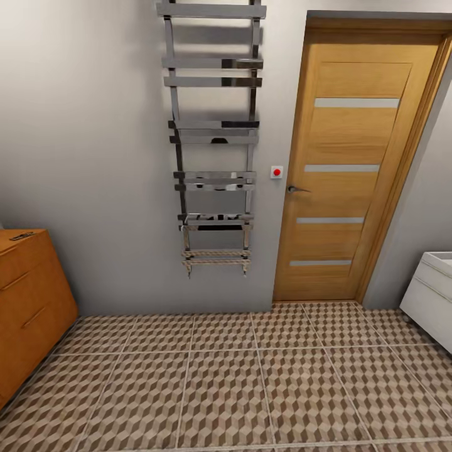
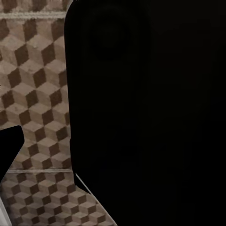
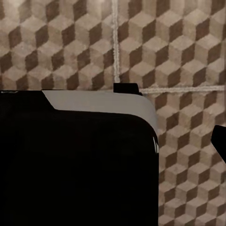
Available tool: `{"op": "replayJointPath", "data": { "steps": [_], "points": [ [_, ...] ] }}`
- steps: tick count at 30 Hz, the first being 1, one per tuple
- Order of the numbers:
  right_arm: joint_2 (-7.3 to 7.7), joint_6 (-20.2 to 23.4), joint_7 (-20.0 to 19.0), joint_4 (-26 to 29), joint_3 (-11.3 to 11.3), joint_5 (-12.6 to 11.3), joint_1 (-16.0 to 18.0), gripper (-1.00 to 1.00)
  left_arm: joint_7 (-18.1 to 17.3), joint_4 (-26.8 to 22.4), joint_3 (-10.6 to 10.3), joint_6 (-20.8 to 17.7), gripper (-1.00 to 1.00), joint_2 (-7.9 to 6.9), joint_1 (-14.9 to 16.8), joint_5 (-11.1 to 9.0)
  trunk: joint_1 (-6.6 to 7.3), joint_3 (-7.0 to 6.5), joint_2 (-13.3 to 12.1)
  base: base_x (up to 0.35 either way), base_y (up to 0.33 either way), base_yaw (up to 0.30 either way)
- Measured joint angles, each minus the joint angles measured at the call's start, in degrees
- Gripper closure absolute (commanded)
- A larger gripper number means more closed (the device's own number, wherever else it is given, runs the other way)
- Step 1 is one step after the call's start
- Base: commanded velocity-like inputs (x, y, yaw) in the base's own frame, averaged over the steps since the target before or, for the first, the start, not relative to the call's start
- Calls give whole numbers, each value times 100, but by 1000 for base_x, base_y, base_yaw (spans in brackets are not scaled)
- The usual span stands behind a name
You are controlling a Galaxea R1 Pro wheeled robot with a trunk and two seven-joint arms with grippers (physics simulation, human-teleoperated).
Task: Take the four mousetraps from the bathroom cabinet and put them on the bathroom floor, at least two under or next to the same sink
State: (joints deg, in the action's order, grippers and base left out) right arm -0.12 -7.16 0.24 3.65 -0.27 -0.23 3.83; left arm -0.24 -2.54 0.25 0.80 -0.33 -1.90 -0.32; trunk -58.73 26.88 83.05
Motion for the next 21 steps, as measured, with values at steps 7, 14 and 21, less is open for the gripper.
{"op": "replayJointPath", "data": {
  "steps": [7,14,21],
  "points": [
    [-14,-8,8,0,6,-1,2,-100,0,0,0,0,-100,-1,0,0,0,0,0,0,0,0],
    [-29,-665,27,-35,26,13,8,-100,0,-1,0,0,-100,7,0,0,0,33,0,0,0,207],
    [-31,-689,25,-35,30,15,9,-100,0,-1,0,0,-100,7,0,0,0,78,0,0,0,200]
  ]
}}
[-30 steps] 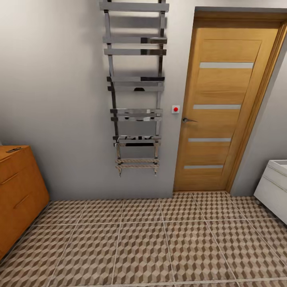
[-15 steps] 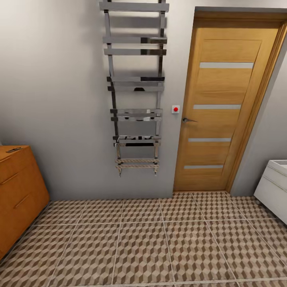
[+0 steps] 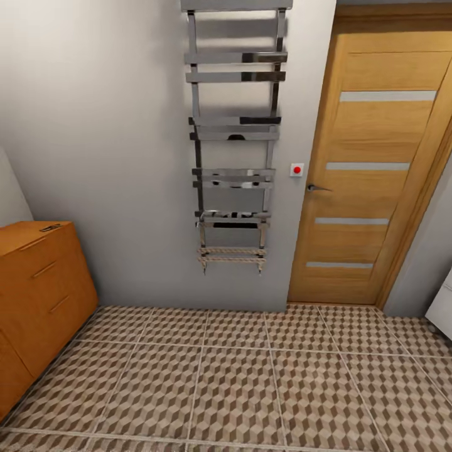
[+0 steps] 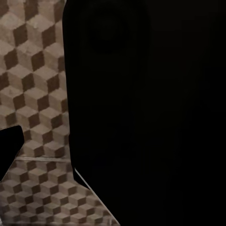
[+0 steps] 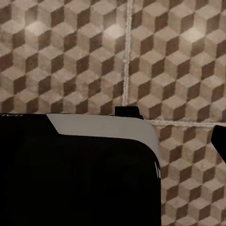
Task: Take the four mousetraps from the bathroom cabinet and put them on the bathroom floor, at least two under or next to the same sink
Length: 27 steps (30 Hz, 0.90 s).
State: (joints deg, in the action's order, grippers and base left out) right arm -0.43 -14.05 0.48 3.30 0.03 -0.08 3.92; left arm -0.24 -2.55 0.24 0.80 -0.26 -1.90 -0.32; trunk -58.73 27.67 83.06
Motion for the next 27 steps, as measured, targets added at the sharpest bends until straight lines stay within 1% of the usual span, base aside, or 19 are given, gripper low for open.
{"op": "replayJointPath", "data": {
  "steps": [27],
  "points": [
    [0,-18,3,-8,-1,0,0,-100,0,0,-7,0,-100,0,0,0,0,127,0,0,0,257]
  ]
}}
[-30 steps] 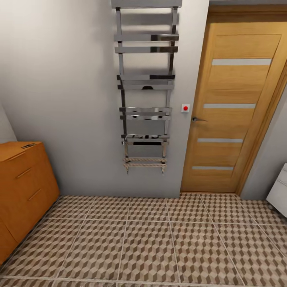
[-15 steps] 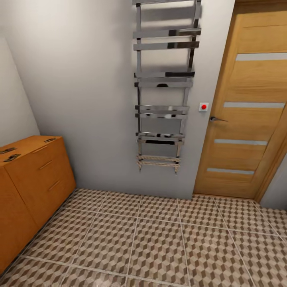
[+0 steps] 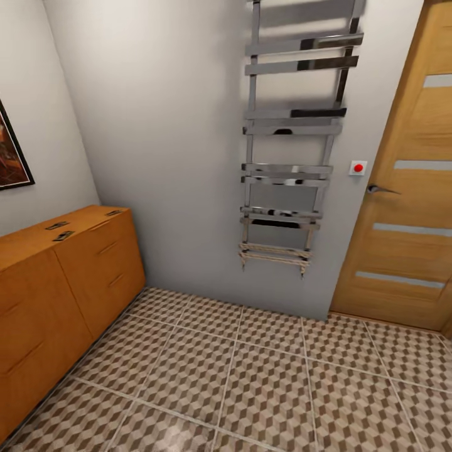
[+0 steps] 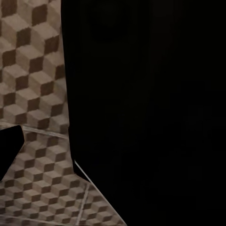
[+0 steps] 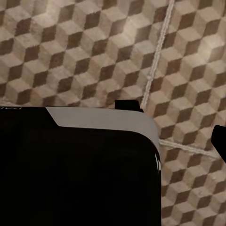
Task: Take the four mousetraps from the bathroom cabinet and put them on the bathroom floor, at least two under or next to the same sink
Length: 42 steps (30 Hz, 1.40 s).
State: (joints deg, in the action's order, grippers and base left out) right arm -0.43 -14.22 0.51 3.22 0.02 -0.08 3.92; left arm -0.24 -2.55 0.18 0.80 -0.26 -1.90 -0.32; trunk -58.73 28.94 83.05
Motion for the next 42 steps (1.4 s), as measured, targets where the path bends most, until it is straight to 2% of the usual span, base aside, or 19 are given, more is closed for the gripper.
{"op": "replayJointPath", "data": {
  "steps": [10,30,42],
  "points": [
    [25,7,-6,2,-1,-6,0,-100,0,1,-2,-2,-100,1,0,0,3,25,0,120,0,167],
    [39,10,-11,2,1,-8,0,-100,4,1,-2,-3,-100,-9,0,0,4,27,1,325,0,6],
    [52,6,-11,-1,-2,-27,0,-100,8,0,-9,-2,-100,3,0,0,3,26,1,331,-103,9]
  ]
}}
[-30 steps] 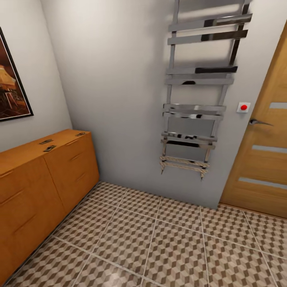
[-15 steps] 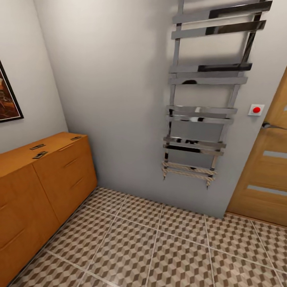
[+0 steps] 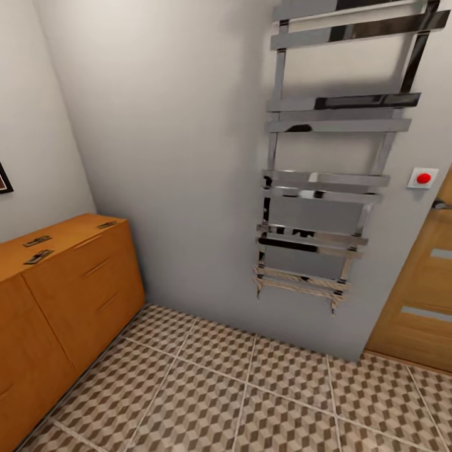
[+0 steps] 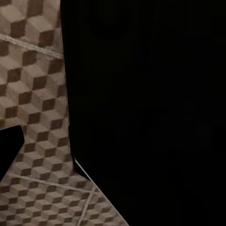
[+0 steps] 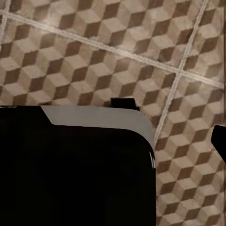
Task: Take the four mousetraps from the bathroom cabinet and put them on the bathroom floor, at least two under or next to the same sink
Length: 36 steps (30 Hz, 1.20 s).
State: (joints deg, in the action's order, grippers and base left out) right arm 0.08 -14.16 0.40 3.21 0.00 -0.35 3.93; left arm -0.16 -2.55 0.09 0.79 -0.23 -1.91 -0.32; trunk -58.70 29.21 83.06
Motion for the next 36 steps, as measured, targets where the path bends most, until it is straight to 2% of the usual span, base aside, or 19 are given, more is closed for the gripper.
{"op": "replayJointPath", "data": {
  "steps": [21,36],
  "points": [
    [13,-7,8,0,-2,-13,0,-100,0,0,0,1,-100,5,0,0,0,0,0,308,-177,250],
    [-1,-8,9,-9,-2,-10,0,-100,0,-9,8,1,-100,15,0,0,-3,0,0,36,-25,288]
  ]
}}
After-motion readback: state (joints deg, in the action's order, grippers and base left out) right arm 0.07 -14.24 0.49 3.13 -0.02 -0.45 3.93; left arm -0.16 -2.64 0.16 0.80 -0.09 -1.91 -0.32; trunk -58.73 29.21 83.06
